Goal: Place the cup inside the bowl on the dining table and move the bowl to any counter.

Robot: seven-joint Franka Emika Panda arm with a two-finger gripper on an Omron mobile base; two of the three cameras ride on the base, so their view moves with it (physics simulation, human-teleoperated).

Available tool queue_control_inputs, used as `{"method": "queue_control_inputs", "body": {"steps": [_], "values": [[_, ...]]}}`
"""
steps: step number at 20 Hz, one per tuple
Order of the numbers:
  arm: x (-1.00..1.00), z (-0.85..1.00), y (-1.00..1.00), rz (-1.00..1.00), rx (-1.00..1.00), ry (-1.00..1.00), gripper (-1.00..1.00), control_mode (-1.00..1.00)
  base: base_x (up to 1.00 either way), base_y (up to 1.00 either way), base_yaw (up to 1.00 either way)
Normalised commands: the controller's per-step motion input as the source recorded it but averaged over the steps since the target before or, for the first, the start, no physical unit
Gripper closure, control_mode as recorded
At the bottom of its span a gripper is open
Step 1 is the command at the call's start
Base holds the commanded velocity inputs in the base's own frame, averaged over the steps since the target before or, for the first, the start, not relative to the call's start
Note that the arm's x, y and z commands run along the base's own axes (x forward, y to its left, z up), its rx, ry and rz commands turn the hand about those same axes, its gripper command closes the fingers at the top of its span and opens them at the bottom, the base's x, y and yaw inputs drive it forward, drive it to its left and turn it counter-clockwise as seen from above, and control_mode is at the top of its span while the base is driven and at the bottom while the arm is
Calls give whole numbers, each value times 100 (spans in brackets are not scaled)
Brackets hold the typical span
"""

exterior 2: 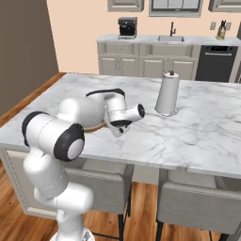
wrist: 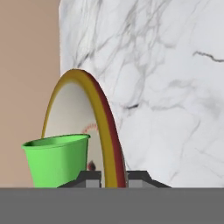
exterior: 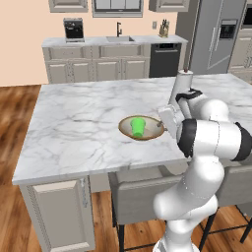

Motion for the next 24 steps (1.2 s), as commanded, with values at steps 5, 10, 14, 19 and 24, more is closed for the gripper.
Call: {"method": "queue_control_inputs", "body": {"steps": [5,10,14,19,24], "values": [[-14,0,12,9,0,8,100,-100,0,0,0],[0,0,11,7,-2,9,100,-100,0,0,0],[0,4,2,5,0,2,100,-100,0,0,0],[-1,1,6,3,0,0,100,-100,0,0,0],[0,0,0,0,0,0,100,-100,0,0,0]]}}
